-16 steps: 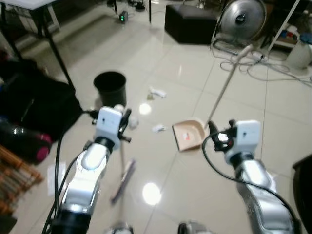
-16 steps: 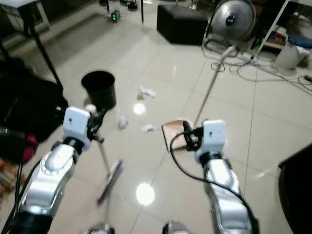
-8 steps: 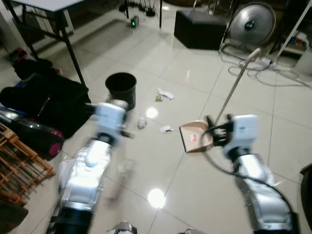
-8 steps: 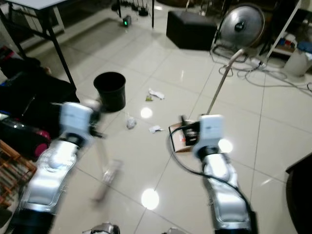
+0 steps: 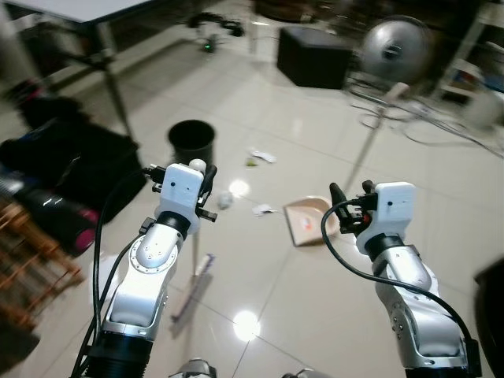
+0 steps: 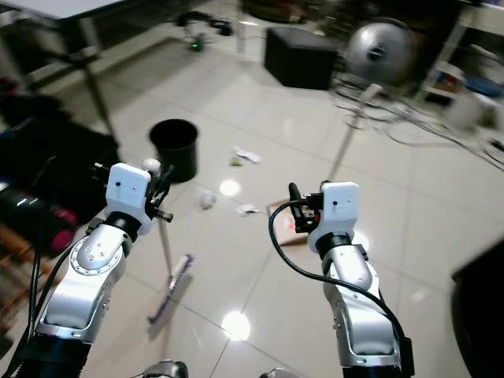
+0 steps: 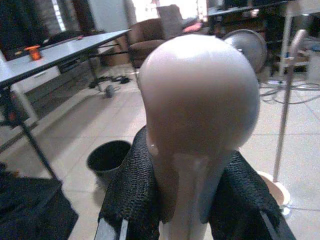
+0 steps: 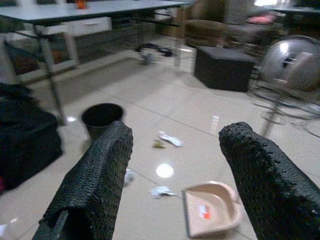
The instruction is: Sweep floor
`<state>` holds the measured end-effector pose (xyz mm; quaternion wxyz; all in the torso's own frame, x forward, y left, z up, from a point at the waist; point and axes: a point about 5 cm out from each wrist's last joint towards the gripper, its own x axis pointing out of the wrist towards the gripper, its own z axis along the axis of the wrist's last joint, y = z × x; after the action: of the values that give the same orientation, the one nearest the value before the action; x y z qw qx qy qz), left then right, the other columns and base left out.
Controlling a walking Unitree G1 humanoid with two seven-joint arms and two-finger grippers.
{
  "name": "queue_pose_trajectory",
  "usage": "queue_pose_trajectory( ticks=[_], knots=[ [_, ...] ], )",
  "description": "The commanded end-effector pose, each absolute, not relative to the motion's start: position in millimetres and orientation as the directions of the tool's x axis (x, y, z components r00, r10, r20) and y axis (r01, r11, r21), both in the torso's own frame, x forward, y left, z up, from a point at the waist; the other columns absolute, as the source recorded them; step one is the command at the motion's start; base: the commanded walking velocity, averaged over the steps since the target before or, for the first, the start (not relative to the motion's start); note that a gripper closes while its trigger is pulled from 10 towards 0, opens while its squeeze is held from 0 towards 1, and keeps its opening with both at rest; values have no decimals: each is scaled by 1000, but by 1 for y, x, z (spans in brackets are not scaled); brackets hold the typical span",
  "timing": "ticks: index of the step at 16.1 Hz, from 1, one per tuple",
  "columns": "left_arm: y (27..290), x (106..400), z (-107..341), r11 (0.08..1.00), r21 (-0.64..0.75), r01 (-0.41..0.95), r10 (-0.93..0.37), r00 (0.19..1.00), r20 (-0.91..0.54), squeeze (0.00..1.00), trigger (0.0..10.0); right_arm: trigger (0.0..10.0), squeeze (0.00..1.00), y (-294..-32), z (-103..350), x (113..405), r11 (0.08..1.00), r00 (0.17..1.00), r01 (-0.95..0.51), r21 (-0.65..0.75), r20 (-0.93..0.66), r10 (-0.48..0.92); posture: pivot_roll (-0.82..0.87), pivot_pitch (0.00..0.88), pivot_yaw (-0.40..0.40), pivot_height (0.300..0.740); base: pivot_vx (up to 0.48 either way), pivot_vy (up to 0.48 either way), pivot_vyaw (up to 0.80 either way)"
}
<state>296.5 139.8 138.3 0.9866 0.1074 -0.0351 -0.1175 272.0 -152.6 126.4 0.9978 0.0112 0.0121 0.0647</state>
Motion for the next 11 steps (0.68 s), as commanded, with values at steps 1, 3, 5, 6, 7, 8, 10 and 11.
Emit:
queue_pose_trajectory(
  ticks=[1, 3, 5, 6, 7, 8, 10, 11],
  knots=[
    [133, 299, 147, 945, 232, 230, -256, 963, 88, 0, 10000, 10000, 0, -159, 127, 274, 994, 994, -108, 26, -27, 109, -43, 38, -14, 740, 0, -458, 525],
    [134, 300, 147, 946, 230, 228, -254, 963, 87, 0, 10000, 10000, 0, -159, 128, 274, 993, 993, -111, 25, -24, 112, -47, 39, -9, 740, 0, -459, 0],
    [134, 301, 147, 946, 229, 227, -253, 964, 88, 0, 10000, 10000, 0, -158, 128, 274, 993, 993, -113, 27, -23, 113, -47, 39, -8, 740, 0, -435, 0],
    [133, 302, 146, 952, 190, 241, -258, 963, 70, 0, 10000, 10000, 0, -158, 128, 274, 993, 993, -113, 27, -23, 113, -49, 39, -7, 740, 0, 0, 0],
    [133, 302, 143, 955, 161, 251, -261, 964, 44, 0, 10000, 10000, 0, -158, 128, 274, 993, 993, -112, 27, -23, 113, -49, 39, -7, 740, 0, 0, 0],
    [133, 303, 143, 959, 140, 248, -256, 966, 42, 0, 10000, 10000, 0, -159, 129, 275, 994, 994, -110, 27, -23, 110, -52, 38, -6, 740, 0, 472, 0],
    [133, 304, 145, 958, 145, 249, -259, 964, 54, 0, 10000, 10000, 0, -161, 130, 275, 994, 994, -106, 29, -22, 106, -53, 40, -3, 740, 0, 472, 0],
    [130, 305, 144, 954, 152, 260, -268, 963, 39, 0, 10000, 10000, 0, -162, 130, 274, 994, 994, -102, 26, -22, 103, -54, 40, -3, 740, 0, 0, 0]
  ],
)
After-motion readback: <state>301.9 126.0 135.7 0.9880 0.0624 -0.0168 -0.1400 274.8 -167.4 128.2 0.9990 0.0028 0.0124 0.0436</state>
